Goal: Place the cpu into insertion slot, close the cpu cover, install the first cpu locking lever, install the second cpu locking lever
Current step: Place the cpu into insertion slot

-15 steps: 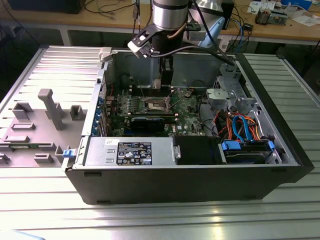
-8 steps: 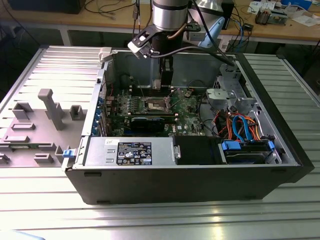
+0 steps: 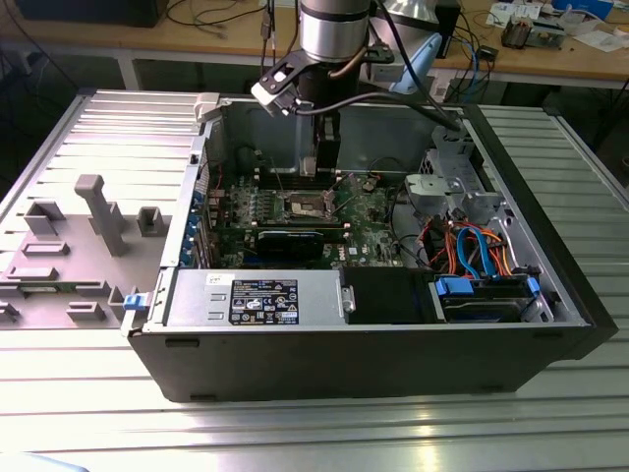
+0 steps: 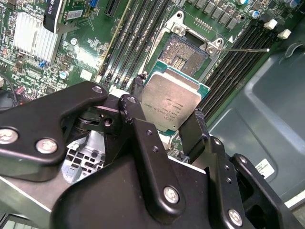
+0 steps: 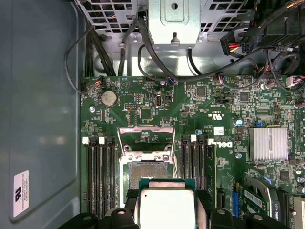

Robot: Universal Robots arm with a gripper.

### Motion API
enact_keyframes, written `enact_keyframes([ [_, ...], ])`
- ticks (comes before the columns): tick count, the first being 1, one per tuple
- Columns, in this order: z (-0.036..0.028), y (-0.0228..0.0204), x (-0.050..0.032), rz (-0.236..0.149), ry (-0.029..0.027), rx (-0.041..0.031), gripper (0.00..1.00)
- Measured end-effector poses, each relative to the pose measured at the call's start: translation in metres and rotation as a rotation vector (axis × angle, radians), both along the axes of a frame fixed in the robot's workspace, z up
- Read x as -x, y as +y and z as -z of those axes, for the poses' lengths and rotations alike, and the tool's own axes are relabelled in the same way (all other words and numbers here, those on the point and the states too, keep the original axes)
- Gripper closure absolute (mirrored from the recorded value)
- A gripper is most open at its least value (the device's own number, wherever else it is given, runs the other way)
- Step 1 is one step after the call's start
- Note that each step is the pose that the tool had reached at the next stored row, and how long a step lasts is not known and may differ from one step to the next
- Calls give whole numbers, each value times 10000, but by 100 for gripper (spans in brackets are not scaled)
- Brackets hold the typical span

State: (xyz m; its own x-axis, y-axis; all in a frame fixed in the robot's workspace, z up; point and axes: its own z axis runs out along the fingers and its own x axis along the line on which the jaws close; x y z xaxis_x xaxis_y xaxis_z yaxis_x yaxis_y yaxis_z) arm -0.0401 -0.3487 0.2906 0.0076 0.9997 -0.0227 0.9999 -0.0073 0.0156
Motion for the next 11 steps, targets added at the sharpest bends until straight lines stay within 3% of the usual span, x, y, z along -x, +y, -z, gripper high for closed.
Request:
enact_keyframes([
  [11,21,0,0,0,0,1,45],
])
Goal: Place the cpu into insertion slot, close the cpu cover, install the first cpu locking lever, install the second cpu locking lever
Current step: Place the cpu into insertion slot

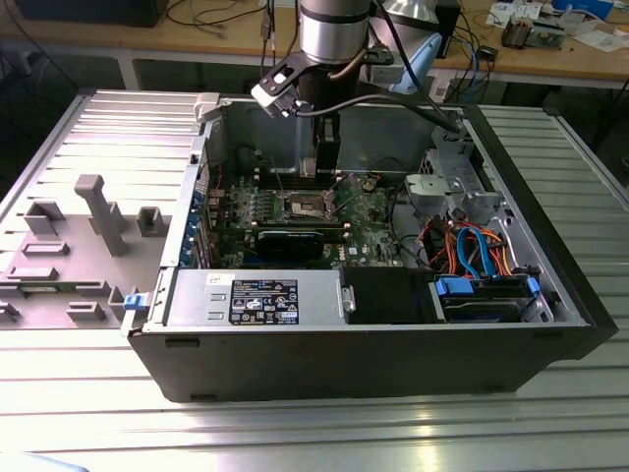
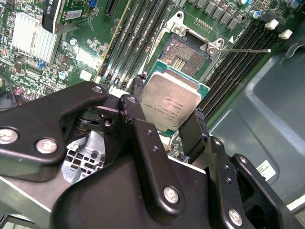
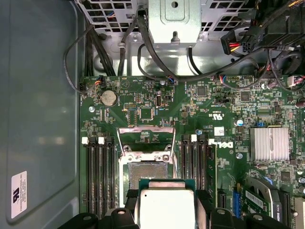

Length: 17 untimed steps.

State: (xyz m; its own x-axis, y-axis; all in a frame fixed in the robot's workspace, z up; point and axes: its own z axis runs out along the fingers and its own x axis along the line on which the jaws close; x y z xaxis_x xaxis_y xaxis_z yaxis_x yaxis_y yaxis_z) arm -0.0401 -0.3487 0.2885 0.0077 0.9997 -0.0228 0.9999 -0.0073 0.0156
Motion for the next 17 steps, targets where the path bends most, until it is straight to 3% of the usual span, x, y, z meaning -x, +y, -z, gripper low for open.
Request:
enact_keyframes([
  [17,36,1,2,0,0,-1,45],
])
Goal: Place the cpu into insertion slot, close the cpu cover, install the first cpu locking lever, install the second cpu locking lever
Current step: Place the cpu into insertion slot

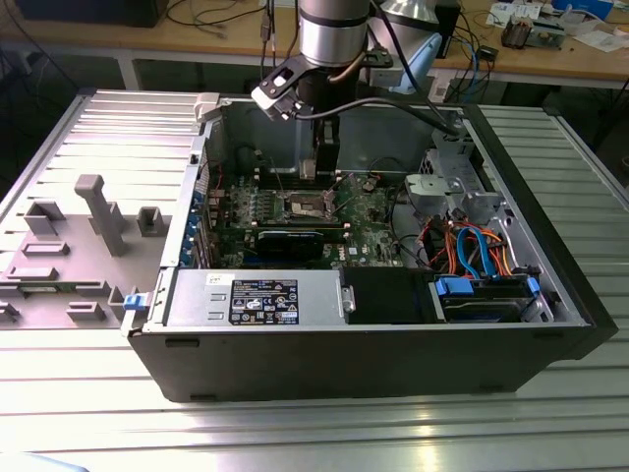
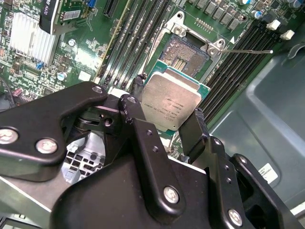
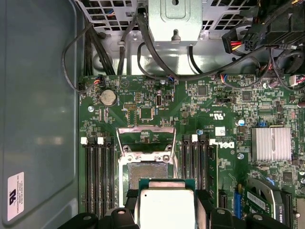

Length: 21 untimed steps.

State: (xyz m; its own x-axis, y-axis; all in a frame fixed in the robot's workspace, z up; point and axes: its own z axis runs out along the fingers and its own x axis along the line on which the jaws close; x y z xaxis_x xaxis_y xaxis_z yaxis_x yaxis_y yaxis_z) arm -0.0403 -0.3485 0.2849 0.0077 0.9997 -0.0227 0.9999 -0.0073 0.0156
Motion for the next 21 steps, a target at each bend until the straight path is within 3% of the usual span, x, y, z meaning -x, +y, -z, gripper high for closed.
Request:
enact_keyframes([
  [21,56,16,0,0,0,0,45],
])
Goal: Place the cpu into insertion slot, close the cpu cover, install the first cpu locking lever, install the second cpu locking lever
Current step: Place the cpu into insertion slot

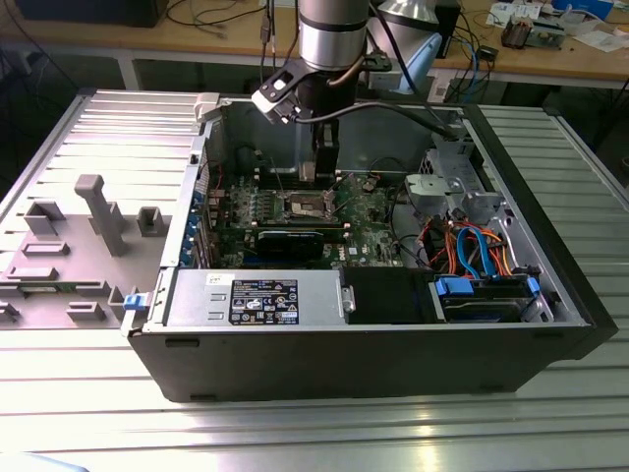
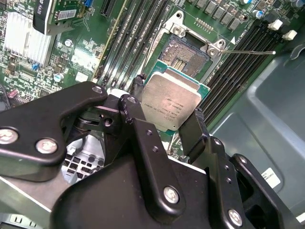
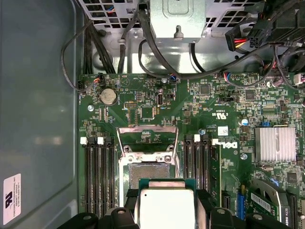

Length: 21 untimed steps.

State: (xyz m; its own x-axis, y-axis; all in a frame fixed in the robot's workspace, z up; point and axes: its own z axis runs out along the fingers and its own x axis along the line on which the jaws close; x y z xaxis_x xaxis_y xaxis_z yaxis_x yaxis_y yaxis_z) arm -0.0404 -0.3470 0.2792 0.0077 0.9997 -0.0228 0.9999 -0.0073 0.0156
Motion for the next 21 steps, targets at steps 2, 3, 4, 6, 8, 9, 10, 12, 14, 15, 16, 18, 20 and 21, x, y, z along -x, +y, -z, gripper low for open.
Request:
enact_keyframes([
  [2,17,2,0,0,0,-1,45],
  [3,24,2,0,0,0,0,45],
  [4,40,2,0,0,0,0,45],
  [6,44,2,0,0,0,0,45],
  [8,50,2,0,0,0,0,45],
  [9,56,2,0,0,1,0,45],
  [10,58,2,0,0,0,0,45],
  [12,61,2,0,0,-1,0,45],
  [14,65,2,0,0,0,0,45],
  [15,69,2,0,0,0,1,45],
  [16,74,2,0,0,0,0,45],
  [18,77,2,0,0,0,0,45],
  [20,81,2,0,0,-1,0,45],
  [21,83,2,0,0,-1,0,45],
])
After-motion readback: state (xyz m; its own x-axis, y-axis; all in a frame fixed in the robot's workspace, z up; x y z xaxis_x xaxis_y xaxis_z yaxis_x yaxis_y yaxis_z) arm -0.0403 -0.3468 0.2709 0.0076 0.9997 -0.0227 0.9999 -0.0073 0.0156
